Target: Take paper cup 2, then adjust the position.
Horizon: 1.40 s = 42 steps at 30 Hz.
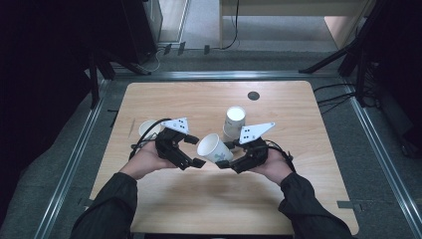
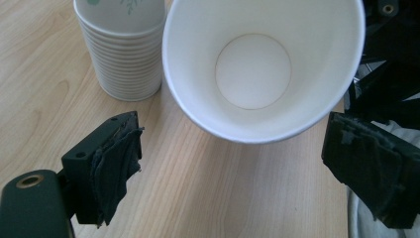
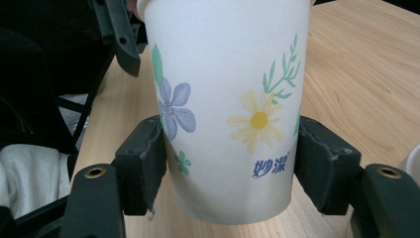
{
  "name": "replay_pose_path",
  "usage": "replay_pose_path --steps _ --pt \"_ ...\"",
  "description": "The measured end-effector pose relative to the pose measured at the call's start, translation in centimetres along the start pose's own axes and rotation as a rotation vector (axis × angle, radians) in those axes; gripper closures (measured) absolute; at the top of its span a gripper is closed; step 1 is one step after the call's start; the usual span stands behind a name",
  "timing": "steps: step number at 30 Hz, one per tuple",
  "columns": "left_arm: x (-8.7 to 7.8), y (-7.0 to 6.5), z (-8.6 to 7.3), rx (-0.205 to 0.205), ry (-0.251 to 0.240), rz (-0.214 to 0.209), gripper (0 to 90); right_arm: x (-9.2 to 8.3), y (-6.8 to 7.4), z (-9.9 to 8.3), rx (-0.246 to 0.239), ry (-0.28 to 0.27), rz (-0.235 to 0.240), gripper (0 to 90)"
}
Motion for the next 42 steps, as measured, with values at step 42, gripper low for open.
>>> replay_pose_path --steps 42 --pt "1.5 -0.2 0.3 -0.091 -0.194 -0.073 13.6 1.2 0.1 -0.6 0.019 0.010 0.046 33.8"
Point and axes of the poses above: each handheld gripper's, and its own axes: x roughly forward along the jaws, z roughly out of its top, y roughly to its left, the point moved 5 cm from there along x, roughly forward along the jaws, and after that the axes turned 4 degrees about y, right-handed, at the moved point
